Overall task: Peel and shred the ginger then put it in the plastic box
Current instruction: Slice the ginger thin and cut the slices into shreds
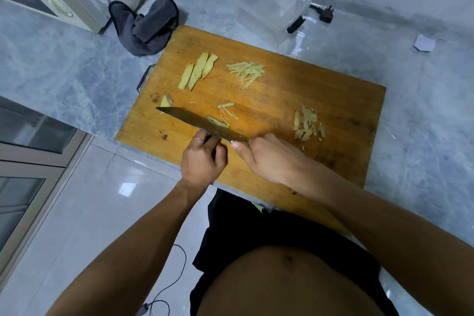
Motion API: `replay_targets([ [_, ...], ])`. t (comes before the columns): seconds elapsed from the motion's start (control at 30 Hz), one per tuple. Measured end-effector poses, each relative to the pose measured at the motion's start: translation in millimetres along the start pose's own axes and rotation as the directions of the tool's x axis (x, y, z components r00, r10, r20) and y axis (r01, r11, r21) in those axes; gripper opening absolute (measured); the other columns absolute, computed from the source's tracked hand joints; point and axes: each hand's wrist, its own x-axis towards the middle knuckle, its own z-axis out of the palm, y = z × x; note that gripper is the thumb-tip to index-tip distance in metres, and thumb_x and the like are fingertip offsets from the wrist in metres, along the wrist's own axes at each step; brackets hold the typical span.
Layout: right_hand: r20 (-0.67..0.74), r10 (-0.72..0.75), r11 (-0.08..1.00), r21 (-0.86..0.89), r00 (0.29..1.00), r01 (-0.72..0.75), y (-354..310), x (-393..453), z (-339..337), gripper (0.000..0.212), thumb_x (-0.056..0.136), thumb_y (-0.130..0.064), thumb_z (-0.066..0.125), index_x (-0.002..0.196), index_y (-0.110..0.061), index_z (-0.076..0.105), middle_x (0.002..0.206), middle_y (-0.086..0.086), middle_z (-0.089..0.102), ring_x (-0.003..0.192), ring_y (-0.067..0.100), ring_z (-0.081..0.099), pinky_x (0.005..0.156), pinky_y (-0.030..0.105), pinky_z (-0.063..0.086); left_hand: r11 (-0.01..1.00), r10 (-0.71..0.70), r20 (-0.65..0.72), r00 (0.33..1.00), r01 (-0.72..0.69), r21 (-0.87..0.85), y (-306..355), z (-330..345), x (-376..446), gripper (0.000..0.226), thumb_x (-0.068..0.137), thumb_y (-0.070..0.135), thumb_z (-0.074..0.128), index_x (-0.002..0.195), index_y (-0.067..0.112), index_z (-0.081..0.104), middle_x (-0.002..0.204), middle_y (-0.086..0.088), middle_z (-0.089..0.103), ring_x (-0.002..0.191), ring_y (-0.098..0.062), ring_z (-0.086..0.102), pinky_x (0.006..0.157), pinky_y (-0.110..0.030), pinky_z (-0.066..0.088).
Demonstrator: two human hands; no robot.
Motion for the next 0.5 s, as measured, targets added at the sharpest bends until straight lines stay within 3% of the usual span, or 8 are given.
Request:
replay_targets([
  [0.17, 0.014, 0.000, 1.000, 0.001, 1.000, -0.001, -2.8, 6.1, -0.2, 0.054, 0.103, -0.060, 0.021, 0.089, -0.017, 0.051, 0.092, 0.012, 0.053, 0.084, 0.034, 0.055, 0.067, 0.035, 0.039, 1.000, -0.005, 0.012, 1.000, 0.004, 0.002, -2.7, 0.4, -1.0, 0.030, 0.088, 0.022, 0.047, 0.089, 0.010, 0.074, 0.103, -0.013, 0.066, 0.076, -0.034, 0.061, 0.053, -0.031, 0.047],
  [0.3, -0.020, -0.027, 1.000, 0.009, 0.999, 0.027, 2.9, 4.4, -3.2, 0.059, 0.103, -0.060, 0.023, 0.076, -0.014, 0.050, 0.071, 0.005, 0.050, 0.068, 0.031, 0.055, 0.058, 0.033, 0.038, 1.000, -0.012, 0.013, 1.000, 0.012, -0.001, -1.8, 0.9, -0.3, 0.029, 0.087, 0.021, 0.048, 0.093, 0.011, 0.075, 0.102, -0.011, 0.065, 0.080, -0.031, 0.063, 0.055, -0.032, 0.049],
  [0.5, -0.032, -0.041, 0.999, 0.025, 0.999, 0.042, 5.7, -3.7, -7.3, 0.066, 0.103, -0.058, 0.023, 0.069, -0.011, 0.053, 0.067, 0.009, 0.054, 0.055, 0.023, 0.051, 0.047, 0.031, 0.030, 0.999, 0.022, -0.014, 1.000, -0.022, 0.024, -3.0, 0.8, -0.4, 0.028, 0.086, 0.018, 0.049, 0.093, 0.008, 0.074, 0.099, -0.012, 0.064, 0.081, -0.029, 0.062, 0.055, -0.028, 0.046],
])
